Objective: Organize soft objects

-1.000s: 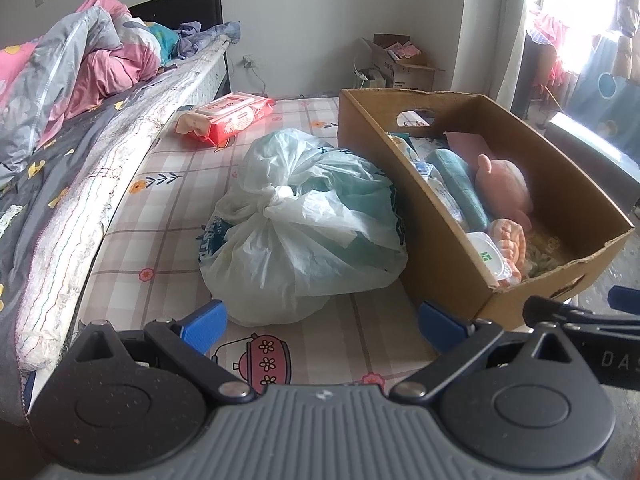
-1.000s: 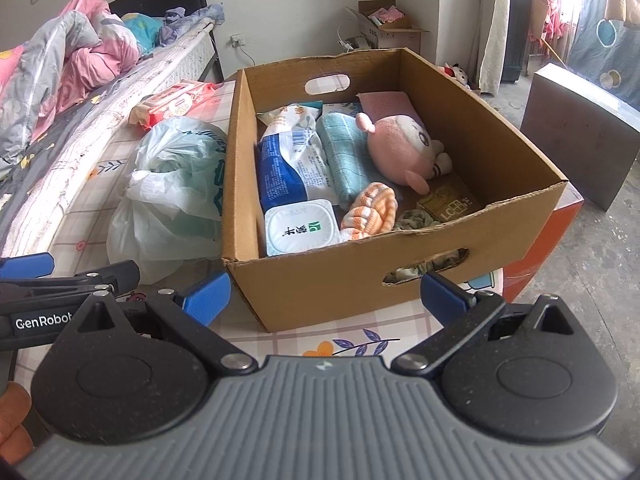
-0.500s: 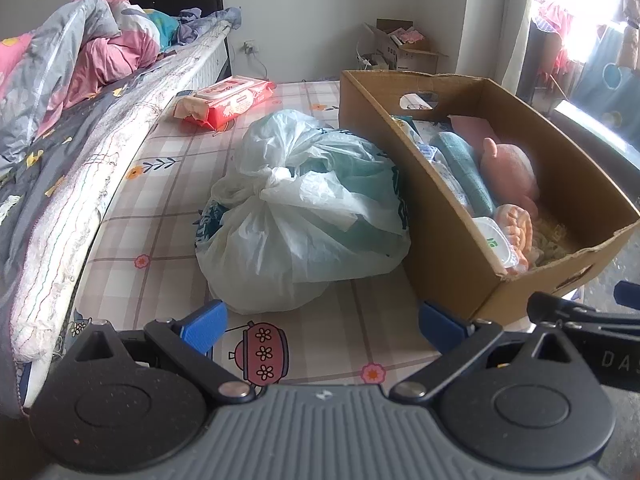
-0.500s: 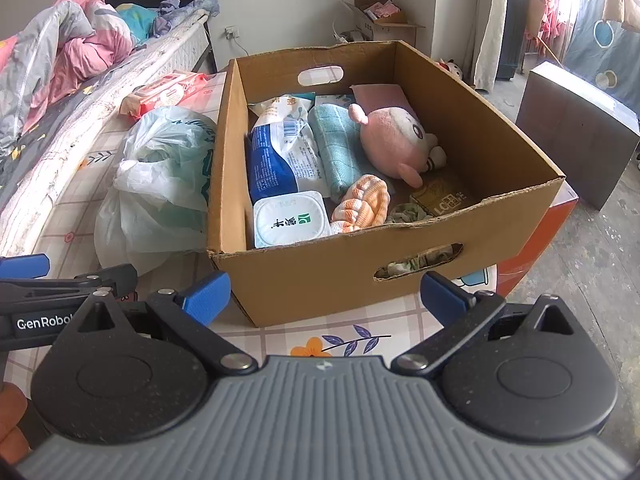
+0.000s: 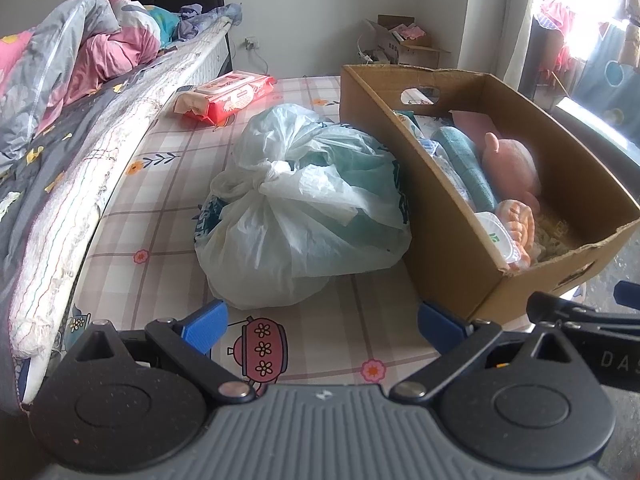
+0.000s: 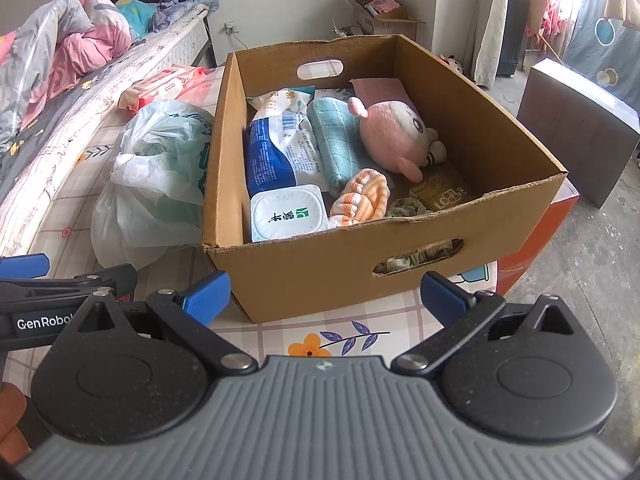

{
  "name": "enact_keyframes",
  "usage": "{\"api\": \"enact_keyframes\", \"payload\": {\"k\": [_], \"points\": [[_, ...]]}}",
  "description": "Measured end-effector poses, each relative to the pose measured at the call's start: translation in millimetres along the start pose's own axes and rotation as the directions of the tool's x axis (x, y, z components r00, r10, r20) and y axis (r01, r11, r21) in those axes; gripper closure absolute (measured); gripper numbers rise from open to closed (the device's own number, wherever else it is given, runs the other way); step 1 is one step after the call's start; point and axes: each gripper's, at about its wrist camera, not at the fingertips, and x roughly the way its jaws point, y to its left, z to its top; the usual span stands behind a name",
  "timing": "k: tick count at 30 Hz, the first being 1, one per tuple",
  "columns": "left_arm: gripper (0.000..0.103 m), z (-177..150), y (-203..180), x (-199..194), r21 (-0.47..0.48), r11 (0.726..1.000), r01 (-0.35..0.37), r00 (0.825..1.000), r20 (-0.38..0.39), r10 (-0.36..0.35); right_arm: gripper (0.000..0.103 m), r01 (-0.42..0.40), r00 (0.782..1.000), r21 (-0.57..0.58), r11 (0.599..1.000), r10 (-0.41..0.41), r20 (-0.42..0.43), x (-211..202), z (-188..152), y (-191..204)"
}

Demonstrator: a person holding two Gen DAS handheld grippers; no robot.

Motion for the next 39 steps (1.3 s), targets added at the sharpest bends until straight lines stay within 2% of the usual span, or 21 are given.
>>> {"api": "enact_keyframes", "payload": {"k": [39], "points": [[0.002,-1.2,0.7,0.1,-0.007,1.000,0.001,1.000,-0.007,-0.001,0.001,-0.003,1.000,-0.002,1.000,0.003,-0.007,1.6,-1.0,0.2]]}}
